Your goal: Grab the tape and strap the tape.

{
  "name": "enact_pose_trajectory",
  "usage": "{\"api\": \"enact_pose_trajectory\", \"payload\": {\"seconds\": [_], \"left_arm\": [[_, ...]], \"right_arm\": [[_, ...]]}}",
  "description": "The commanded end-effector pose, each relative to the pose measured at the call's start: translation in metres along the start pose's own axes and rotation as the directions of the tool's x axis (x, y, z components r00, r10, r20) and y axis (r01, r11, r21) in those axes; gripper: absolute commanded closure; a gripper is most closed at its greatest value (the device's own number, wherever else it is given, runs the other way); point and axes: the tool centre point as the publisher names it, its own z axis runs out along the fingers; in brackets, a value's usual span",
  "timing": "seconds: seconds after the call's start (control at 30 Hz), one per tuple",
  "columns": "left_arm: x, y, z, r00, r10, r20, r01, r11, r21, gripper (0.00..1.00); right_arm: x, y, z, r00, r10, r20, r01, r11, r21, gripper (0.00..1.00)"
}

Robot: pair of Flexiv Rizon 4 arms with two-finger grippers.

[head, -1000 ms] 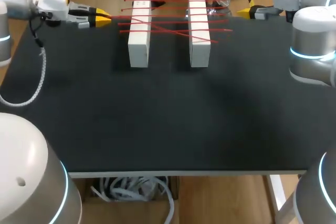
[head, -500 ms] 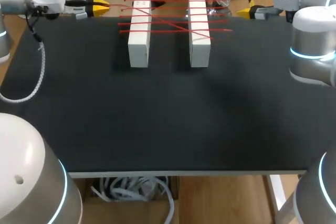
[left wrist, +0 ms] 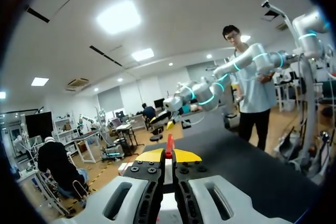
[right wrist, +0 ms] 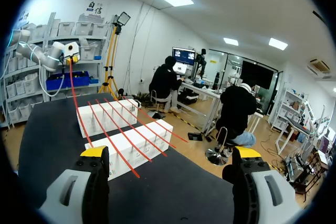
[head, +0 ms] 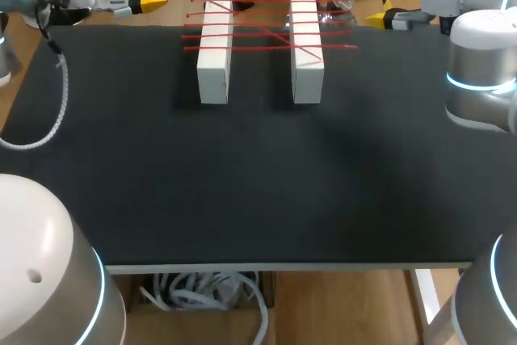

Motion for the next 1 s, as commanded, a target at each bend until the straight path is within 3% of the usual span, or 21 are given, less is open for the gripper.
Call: {"api": "enact_pose_trajectory", "payload": {"seconds": [0.03, 1.0], "left_arm": [[0.006, -0.01, -0.001, 1.0, 0.007, 0.025, -0.007, 1.0, -0.008, 1.0], [-0.004, -0.045, -0.004, 0.995, 0.069, 0.068, -0.075, 0.994, 0.078, 1.0]], "right_arm": [[0.0, 0.0, 0.0, 1.0, 0.0, -0.002, 0.0, 1.0, 0.003, 0.0], [0.0, 0.0, 0.0, 1.0, 0.0, -0.002, 0.0, 1.0, 0.003, 0.0]]}}
